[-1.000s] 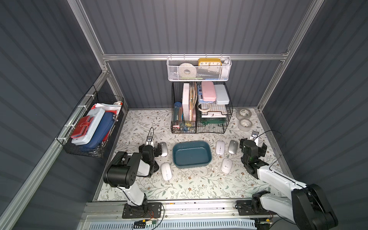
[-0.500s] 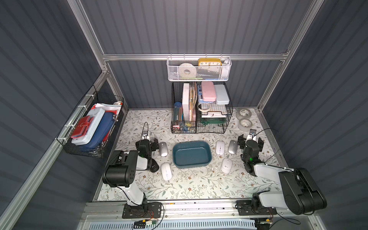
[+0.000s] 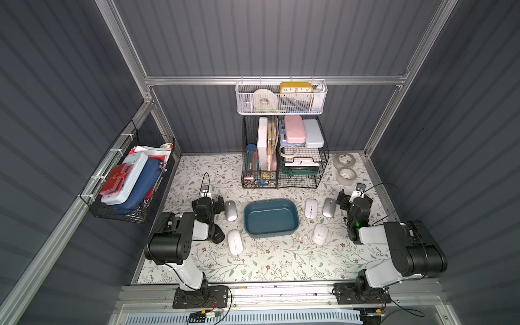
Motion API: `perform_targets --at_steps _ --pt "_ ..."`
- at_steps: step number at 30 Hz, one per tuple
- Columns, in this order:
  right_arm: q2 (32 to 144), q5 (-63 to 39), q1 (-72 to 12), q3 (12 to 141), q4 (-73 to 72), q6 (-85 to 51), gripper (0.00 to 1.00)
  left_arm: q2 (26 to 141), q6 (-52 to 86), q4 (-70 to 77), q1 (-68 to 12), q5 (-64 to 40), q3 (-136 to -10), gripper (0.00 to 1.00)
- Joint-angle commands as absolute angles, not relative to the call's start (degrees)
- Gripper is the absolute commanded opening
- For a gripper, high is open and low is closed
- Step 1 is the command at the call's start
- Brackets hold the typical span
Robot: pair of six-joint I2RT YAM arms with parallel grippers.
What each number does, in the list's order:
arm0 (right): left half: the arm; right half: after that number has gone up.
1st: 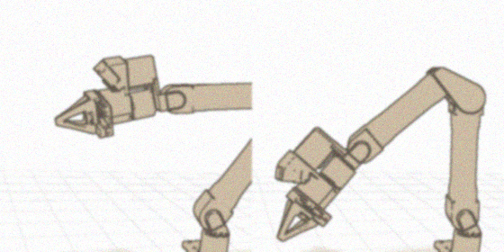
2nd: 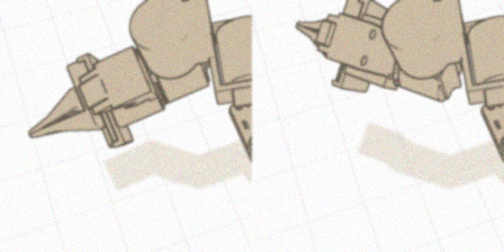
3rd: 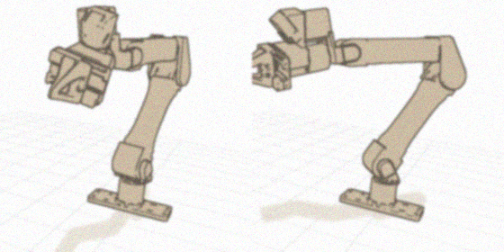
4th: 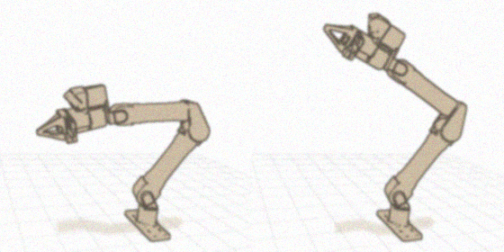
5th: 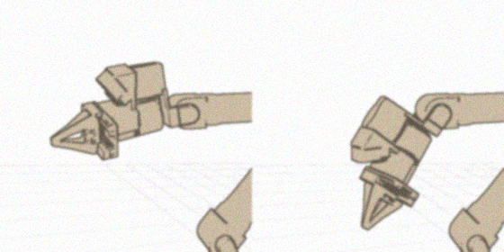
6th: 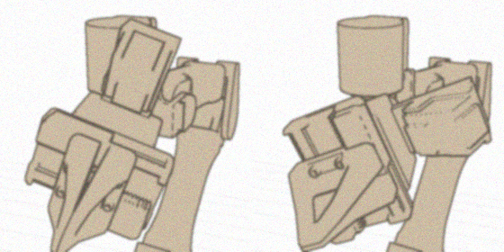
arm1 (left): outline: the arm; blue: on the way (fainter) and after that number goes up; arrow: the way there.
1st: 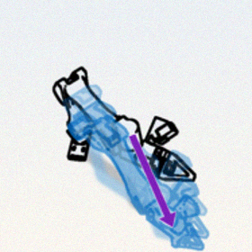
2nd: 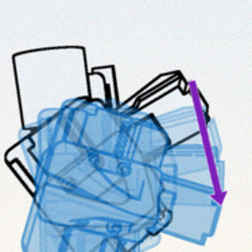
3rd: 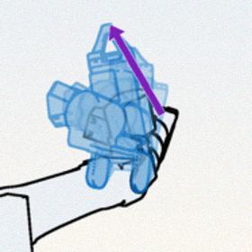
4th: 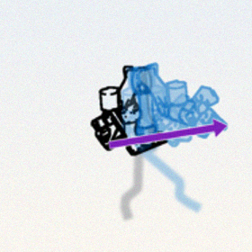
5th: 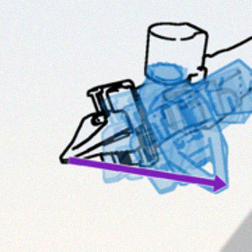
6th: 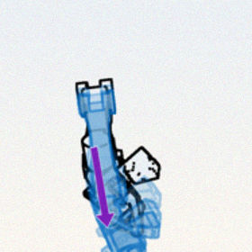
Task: Take out the mouse from the storage box
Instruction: Reset both arms
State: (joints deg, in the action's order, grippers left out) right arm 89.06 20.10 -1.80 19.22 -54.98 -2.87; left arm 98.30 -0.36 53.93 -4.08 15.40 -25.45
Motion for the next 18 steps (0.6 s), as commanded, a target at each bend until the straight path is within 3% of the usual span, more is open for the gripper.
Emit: perform_targets --at_steps 1,18 --pt "89.5 19.0 -1.7 20.2 -57.2 -4.6 0.99 97.6 0.6 53.1 -4.0 14.8 -25.8 0.99" --pt "89.3 19.1 -1.8 20.8 -55.5 -4.7 0.99 97.7 0.6 52.7 -4.0 14.6 -25.9 0.99"
